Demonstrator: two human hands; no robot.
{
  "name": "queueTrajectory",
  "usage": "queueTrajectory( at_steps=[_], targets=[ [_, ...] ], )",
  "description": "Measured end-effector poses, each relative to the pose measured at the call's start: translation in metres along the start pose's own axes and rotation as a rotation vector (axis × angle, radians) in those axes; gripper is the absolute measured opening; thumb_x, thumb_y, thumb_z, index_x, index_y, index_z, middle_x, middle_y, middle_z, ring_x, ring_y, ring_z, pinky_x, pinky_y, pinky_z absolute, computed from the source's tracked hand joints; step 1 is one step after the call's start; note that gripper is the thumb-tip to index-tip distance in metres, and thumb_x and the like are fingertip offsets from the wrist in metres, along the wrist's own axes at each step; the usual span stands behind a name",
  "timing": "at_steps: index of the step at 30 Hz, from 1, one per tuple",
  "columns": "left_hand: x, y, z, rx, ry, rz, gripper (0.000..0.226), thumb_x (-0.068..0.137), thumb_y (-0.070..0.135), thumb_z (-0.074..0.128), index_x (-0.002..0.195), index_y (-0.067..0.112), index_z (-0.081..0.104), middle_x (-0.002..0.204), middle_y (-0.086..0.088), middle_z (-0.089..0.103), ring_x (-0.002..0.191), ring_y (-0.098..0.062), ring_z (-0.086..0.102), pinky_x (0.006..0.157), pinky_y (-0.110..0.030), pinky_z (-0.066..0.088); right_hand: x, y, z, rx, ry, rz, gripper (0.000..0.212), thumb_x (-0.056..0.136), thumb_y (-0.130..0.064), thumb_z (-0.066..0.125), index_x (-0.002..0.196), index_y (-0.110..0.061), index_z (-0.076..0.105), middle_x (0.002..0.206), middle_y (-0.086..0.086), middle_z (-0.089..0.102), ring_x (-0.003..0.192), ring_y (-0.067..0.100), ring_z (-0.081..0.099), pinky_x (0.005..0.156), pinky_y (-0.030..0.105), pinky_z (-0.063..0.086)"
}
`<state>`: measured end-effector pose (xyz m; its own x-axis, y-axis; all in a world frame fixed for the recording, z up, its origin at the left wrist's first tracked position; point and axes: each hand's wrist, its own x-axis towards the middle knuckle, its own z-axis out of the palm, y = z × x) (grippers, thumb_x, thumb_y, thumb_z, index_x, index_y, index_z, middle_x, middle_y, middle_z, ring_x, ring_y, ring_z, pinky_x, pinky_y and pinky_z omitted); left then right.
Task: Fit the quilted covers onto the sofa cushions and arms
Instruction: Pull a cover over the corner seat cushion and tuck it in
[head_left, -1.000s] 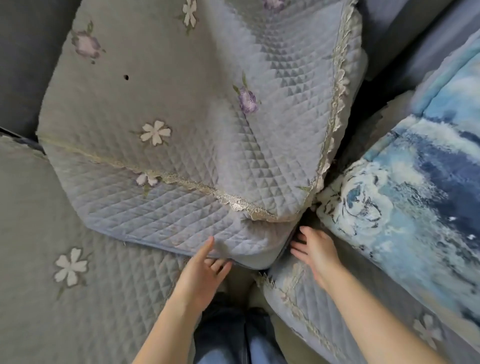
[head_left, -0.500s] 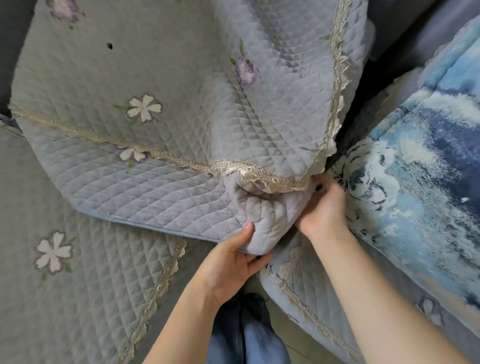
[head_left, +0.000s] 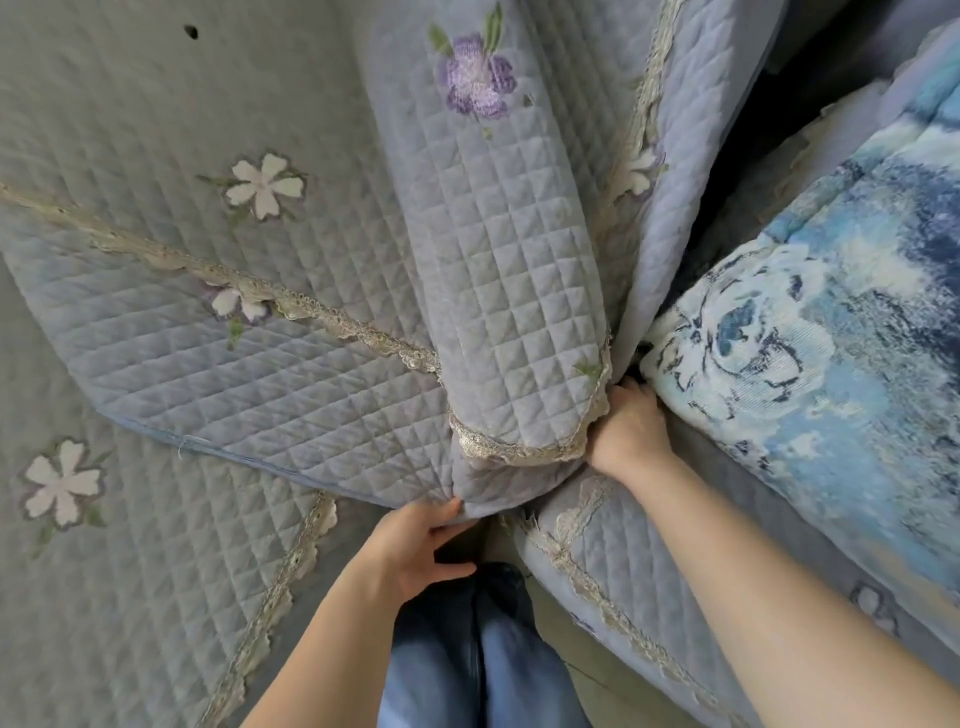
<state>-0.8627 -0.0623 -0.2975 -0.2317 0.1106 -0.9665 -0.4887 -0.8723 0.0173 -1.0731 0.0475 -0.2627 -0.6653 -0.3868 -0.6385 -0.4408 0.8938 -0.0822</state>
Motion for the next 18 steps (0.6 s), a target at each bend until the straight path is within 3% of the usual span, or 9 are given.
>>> queueTrajectory(
  at_steps=[3, 8, 12, 14, 16, 18],
  targets=[
    [0.013, 0.005, 0.008, 0.033, 0.106, 0.016, 0.031, 0.091, -0.003, 0.049, 0.109, 0.021, 0.059, 0.101, 0.001, 0.073, 0.101, -0.015, 0.064, 0.085, -0.063, 0.046, 0.003, 0.006, -0.001, -0.229, -0.022, -0.051, 0.064, 0.083, -0.042, 0.055, 0.141, -0.022, 0.039, 0.145, 0.006, 0.039, 0.138, 0.026, 0.026, 0.116, 0.038, 0.010],
    [0.033, 0.005, 0.015, 0.085, 0.185, -0.023, 0.038, 0.089, -0.010, 0.040, 0.096, 0.023, 0.058, 0.097, -0.002, 0.072, 0.094, -0.015, 0.065, 0.074, -0.061, 0.051, 0.018, 0.006, 0.009, -0.469, -0.212, -0.079, 0.072, 0.089, -0.053, 0.039, 0.150, -0.023, 0.017, 0.155, 0.002, 0.025, 0.144, 0.026, 0.013, 0.117, 0.039, 0.004],
    [0.047, 0.004, 0.023, 0.138, 0.280, -0.028, 0.018, 0.091, 0.003, 0.050, 0.093, 0.018, 0.059, 0.103, -0.004, 0.069, 0.094, -0.017, 0.060, 0.081, -0.063, 0.049, 0.029, 0.003, 0.017, -0.641, -0.236, -0.003, 0.066, 0.098, -0.045, 0.021, 0.151, -0.011, 0.001, 0.159, 0.007, 0.012, 0.147, 0.027, 0.004, 0.117, 0.038, 0.001],
    [0.055, 0.010, 0.029, 0.164, 0.328, -0.012, 0.012, 0.090, 0.003, 0.056, 0.098, 0.012, 0.056, 0.119, -0.007, 0.061, 0.106, -0.023, 0.057, 0.087, -0.060, 0.047, 0.038, 0.001, 0.015, -0.601, -0.239, 0.052, 0.060, 0.101, -0.038, 0.016, 0.150, -0.006, -0.001, 0.160, 0.009, 0.006, 0.147, 0.026, 0.002, 0.117, 0.035, 0.001],
    [0.061, 0.013, 0.031, 0.122, 0.350, 0.013, 0.024, 0.089, 0.001, 0.057, 0.110, 0.012, 0.053, 0.127, -0.009, 0.055, 0.118, -0.028, 0.051, 0.093, -0.060, 0.043, 0.040, 0.002, 0.015, -0.607, -0.228, -0.023, 0.063, 0.100, -0.041, 0.020, 0.151, -0.008, 0.002, 0.159, 0.010, 0.008, 0.147, 0.027, 0.004, 0.118, 0.039, 0.002],
    [0.062, 0.009, 0.032, 0.024, 0.378, 0.059, 0.012, 0.091, 0.010, 0.057, 0.101, 0.017, 0.056, 0.115, -0.005, 0.058, 0.105, -0.024, 0.055, 0.094, -0.061, 0.043, 0.030, 0.011, 0.014, -0.567, -0.190, -0.158, 0.068, 0.092, -0.048, 0.032, 0.150, -0.015, 0.018, 0.155, 0.009, 0.025, 0.144, 0.029, 0.018, 0.117, 0.042, 0.013]
  ],
)
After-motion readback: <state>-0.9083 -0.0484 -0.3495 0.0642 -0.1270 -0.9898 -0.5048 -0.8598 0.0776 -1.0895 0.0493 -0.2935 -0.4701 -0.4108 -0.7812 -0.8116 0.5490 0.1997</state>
